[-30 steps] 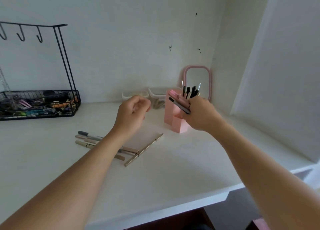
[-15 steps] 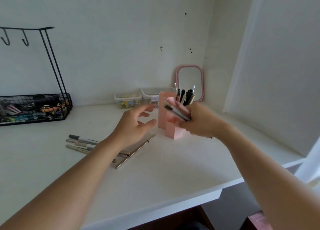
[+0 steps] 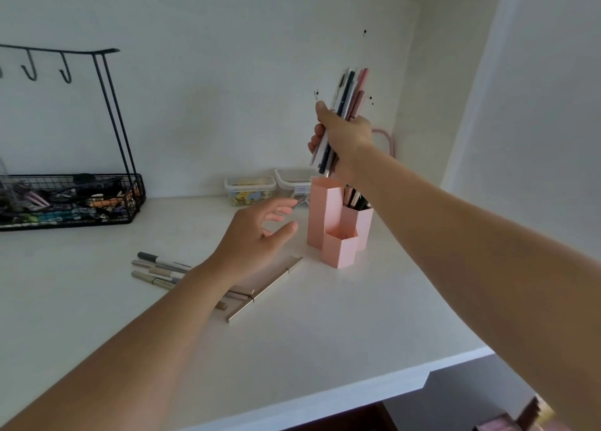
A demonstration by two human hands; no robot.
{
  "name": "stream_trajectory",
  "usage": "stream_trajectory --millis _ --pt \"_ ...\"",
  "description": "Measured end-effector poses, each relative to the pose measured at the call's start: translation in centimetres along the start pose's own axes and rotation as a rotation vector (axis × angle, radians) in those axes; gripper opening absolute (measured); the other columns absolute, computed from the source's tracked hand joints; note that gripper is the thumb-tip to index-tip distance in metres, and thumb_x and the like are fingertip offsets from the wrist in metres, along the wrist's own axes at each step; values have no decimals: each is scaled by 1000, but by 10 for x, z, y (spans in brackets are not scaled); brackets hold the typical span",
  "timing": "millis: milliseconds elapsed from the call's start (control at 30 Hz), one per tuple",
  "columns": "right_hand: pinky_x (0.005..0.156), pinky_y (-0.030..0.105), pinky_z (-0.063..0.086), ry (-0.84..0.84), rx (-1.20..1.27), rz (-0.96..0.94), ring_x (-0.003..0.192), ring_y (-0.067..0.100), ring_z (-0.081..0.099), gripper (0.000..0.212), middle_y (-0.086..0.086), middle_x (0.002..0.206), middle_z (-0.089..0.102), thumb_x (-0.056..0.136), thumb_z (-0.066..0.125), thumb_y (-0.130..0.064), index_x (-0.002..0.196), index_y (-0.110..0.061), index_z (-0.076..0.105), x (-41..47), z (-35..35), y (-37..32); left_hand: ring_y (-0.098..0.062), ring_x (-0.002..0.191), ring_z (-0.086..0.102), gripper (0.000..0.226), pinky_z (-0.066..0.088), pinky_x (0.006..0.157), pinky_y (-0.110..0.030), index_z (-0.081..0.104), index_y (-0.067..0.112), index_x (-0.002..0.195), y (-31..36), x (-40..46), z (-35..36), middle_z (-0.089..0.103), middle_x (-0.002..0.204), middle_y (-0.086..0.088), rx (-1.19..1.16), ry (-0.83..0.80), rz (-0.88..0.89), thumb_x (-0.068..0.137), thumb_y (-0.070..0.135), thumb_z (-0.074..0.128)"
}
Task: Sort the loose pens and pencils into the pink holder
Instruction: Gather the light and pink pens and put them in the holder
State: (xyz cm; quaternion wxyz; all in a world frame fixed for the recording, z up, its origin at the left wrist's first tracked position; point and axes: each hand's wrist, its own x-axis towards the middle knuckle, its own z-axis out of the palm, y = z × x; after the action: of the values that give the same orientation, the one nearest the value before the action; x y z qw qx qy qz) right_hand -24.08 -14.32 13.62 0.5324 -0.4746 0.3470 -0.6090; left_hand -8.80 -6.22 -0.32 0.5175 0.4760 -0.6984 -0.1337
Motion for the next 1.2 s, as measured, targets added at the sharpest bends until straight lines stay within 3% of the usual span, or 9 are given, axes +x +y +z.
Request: stream_trajectory --millis 200,400,667,767,867,967,1033,1133,1200 --pt "49 20 52 -14 -517 -168 44 10 63 18 3 62 66 88 72 -27 82 -13 60 9 -8 22 2 106 64 32 50 72 -10 66 24 127 -4 1 0 70 113 9 1 10 -6 95 23 68" --pt "49 20 48 -25 -749 -73 52 9 63 19 3 70 70 85 71 -29 87 -11 65 12 -8 30 3 106 63 31 53 74 -14 67 25 126 -3 1 -1 69 112 12 9 3 8 94 22 68" --pt "30 10 36 -37 -951 24 50 12 52 18 2 69 55 78 72 -12 77 -13 54 18 -5 30 7 103 63 25 51 73 -17 66 32 117 -6 2 -3 69 109 12 1 9 -20 94 22 68" --pt "41 14 42 -31 -887 29 53 13 50 17 1 72 51 79 68 -5 80 -12 52 19 -6 31 9 102 63 24 51 72 -17 67 32 116 -6 2 -3 69 108 12 0 14 -18 94 22 68" --pt "55 18 48 -19 -836 8 65 12 55 30 0 87 58 76 74 -3 104 -8 64 17 -10 30 10 101 63 24 50 71 -13 67 32 115 -7 2 -3 69 107 13 1 15 -16 94 21 69" --pt "52 20 43 7 -758 -80 70 8 57 51 1 95 62 72 83 -10 117 -16 59 13 -14 29 11 100 63 24 49 70 -12 66 36 114 -6 2 -3 69 107 14 -4 18 -13 94 22 69" --pt "55 21 47 -4 -719 -204 75 7 62 52 -1 96 67 74 81 -15 120 -19 59 10 -16 29 11 100 63 25 50 71 -14 65 39 112 -5 2 -4 69 107 15 -12 21 -12 94 22 69" --pt "81 30 56 -83 -924 -456 97 12 65 37 -4 108 70 81 74 -28 116 -21 67 5 -17 28 10 101 63 25 51 71 -17 65 41 110 -5 2 -4 70 108 14 -25 20 -14 93 23 69" --pt "86 34 54 -129 -1214 -544 102 15 64 34 -6 113 69 84 66 -43 112 -24 69 2 -17 27 10 100 63 25 50 70 -15 65 40 111 -5 3 -5 70 108 13 -18 18 -11 94 23 69"
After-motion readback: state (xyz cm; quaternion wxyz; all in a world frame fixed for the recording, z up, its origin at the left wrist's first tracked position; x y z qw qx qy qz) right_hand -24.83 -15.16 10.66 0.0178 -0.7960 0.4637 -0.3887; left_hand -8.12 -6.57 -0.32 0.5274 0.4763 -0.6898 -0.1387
